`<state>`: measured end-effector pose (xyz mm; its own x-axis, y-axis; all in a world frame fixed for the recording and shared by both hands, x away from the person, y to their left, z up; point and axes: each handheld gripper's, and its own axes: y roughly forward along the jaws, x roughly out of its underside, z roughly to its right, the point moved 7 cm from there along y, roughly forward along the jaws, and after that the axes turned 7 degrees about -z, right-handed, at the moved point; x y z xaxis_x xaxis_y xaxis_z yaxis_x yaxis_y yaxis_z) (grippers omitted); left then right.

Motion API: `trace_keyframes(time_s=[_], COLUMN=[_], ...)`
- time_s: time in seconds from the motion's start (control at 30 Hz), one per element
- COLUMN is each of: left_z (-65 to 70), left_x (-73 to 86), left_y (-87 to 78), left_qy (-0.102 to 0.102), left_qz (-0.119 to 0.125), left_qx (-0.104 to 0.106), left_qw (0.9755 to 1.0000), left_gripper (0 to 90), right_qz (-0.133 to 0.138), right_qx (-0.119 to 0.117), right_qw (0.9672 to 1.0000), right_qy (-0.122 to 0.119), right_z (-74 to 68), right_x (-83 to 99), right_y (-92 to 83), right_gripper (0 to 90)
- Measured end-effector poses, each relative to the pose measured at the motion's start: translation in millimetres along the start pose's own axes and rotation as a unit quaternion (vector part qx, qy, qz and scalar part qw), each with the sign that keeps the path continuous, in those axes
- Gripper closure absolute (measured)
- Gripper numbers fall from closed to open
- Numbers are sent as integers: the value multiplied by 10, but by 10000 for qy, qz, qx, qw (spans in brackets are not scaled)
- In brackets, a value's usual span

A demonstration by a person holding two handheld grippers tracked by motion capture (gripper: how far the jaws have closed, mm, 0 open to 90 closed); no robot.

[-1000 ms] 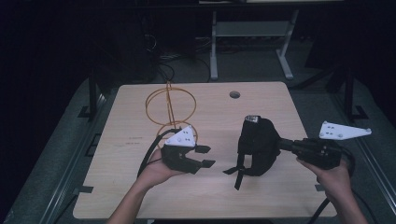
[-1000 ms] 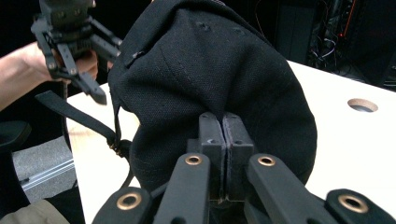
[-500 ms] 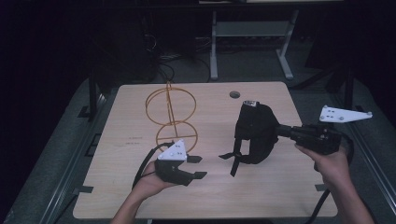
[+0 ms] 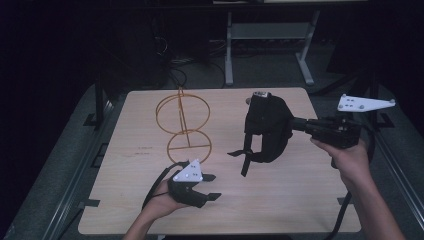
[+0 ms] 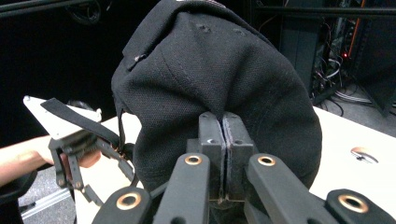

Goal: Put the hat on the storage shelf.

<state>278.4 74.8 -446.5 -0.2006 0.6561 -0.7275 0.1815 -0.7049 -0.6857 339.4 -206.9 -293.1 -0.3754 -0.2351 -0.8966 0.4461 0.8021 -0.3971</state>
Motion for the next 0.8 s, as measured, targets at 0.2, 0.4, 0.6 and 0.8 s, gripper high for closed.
trace_keyframes(time_s=[0.2,0.4,0.6,0.8], left_z=[12,10,-3,-13], left_x=[41,91,107,127], left_y=[20,32,42,63], left_qy=[56,34,16,-59], left_qz=[-18,-106,-104,-169], left_qx=[-38,-32,-74,-77], left_qw=[10000,9999,9999,9998], left_gripper=[420,407,392,377], right_qz=[27,43,31,85], right_qx=[-83,-158,-219,-271], right_qw=[10000,9998,9995,9991], right_qy=[-43,-116,-233,-323], right_z=[-20,-39,-84,-130], right_x=[-183,-368,-556,-708], right_y=[88,203,318,384], right_gripper=[886,886,886,886])
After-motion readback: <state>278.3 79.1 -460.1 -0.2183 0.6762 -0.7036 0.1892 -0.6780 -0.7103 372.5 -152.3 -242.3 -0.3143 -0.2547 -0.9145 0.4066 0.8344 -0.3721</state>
